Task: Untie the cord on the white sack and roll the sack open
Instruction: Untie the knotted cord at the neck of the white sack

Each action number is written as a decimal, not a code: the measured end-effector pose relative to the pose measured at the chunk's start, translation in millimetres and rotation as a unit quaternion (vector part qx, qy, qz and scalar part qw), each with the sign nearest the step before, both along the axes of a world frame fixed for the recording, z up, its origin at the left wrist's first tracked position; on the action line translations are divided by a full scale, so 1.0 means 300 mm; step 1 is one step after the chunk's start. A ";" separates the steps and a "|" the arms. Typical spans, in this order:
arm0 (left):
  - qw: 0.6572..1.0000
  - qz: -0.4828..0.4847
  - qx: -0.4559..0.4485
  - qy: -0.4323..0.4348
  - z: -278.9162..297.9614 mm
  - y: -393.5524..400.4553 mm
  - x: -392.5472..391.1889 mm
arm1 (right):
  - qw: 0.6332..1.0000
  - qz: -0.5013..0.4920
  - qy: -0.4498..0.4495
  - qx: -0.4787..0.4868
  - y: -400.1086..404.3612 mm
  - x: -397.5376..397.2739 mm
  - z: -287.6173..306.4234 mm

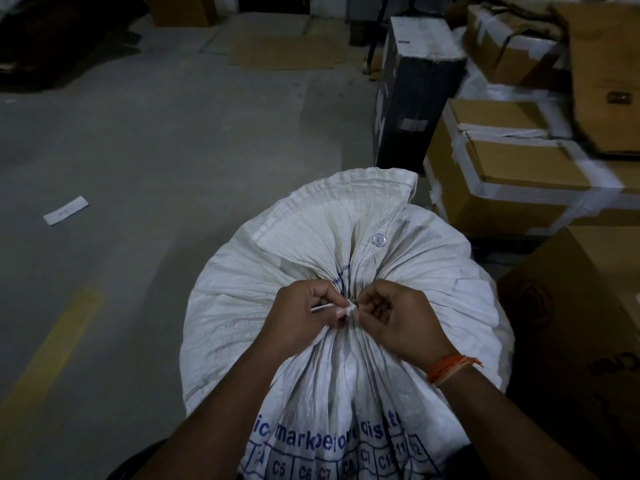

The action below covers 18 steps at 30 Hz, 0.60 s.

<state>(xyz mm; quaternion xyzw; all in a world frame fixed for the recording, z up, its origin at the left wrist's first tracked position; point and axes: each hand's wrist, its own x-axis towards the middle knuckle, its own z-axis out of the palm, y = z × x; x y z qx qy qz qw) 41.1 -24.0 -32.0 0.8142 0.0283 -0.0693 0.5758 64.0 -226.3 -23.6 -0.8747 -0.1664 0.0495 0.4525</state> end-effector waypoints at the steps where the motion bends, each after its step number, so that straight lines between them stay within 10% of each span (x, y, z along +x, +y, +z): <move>1: 1.000 -0.004 0.008 -0.006 0.004 -0.001 -0.002 | 1.000 0.006 0.014 0.015 0.000 -0.005 0.003; 14: 0.997 0.032 -0.060 0.033 0.052 0.031 -0.002 | 1.000 -0.012 0.022 0.008 0.015 -0.002 -0.024; 18: 0.997 0.013 0.078 -0.023 0.003 0.054 0.009 | 1.000 -0.002 0.022 -0.001 0.013 -0.002 -0.026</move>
